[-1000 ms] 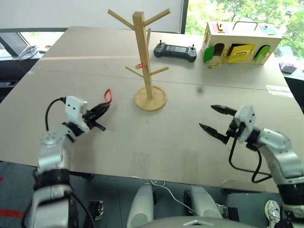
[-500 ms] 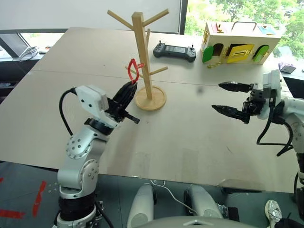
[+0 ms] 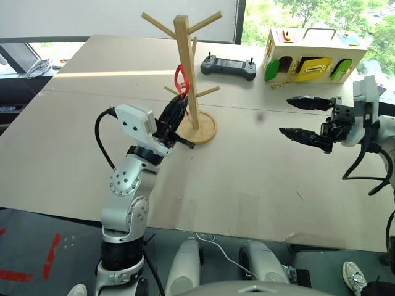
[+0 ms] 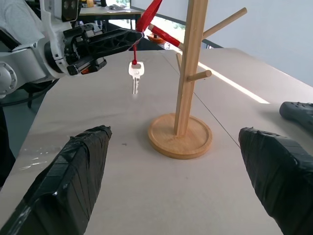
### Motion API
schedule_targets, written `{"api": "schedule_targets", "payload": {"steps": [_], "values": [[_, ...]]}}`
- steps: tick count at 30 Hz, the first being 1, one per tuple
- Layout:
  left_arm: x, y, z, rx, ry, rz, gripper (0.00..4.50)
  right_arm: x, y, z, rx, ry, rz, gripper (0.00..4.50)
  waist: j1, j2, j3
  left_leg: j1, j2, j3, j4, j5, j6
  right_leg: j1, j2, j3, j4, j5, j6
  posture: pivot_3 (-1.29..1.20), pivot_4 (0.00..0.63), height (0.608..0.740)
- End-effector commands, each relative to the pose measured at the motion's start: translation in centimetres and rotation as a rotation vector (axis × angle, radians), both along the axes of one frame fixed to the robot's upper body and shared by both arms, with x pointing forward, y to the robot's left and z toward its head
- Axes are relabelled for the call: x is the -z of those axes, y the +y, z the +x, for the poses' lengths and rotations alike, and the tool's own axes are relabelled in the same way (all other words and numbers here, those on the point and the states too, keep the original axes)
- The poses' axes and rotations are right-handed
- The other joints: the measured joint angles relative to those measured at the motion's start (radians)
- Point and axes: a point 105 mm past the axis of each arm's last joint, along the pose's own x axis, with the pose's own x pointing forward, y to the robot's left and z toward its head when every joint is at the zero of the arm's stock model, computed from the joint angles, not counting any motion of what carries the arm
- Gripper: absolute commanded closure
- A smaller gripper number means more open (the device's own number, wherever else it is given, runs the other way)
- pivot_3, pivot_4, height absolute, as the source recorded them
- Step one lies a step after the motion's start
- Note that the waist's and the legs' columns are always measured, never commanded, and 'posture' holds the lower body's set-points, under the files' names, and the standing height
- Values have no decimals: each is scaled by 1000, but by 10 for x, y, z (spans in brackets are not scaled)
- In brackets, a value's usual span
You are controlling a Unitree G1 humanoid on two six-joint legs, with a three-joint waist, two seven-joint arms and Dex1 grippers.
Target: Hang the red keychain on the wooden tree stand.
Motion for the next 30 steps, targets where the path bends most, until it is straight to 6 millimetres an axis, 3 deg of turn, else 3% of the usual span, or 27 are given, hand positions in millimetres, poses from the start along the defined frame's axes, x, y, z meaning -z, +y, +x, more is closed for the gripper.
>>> {"api": "schedule_targets", "payload": {"steps": [1, 15, 30], "values": [[-5, 2, -2, -14, -35, 2, 4460, -15, -5, -5, 20, -74, -2, 0, 0, 0, 0, 0, 0, 0, 0, 0, 0, 0, 0, 0, 0, 0, 0, 0, 150, 740], [5, 7, -2, -72, -4, -38, 4460, -11, -5, -6, 29, -80, -11, 0, 1, 0, 0, 0, 0, 0, 0, 0, 0, 0, 0, 0, 0, 0, 0, 0, 150, 740], [6, -11, 14, -30, 11, -19, 4460, -14, -7, -6, 39, -90, -9, 0, 1, 0, 0, -1, 0, 0, 0, 0, 0, 0, 0, 0, 0, 0, 0, 0, 150, 740]]}}
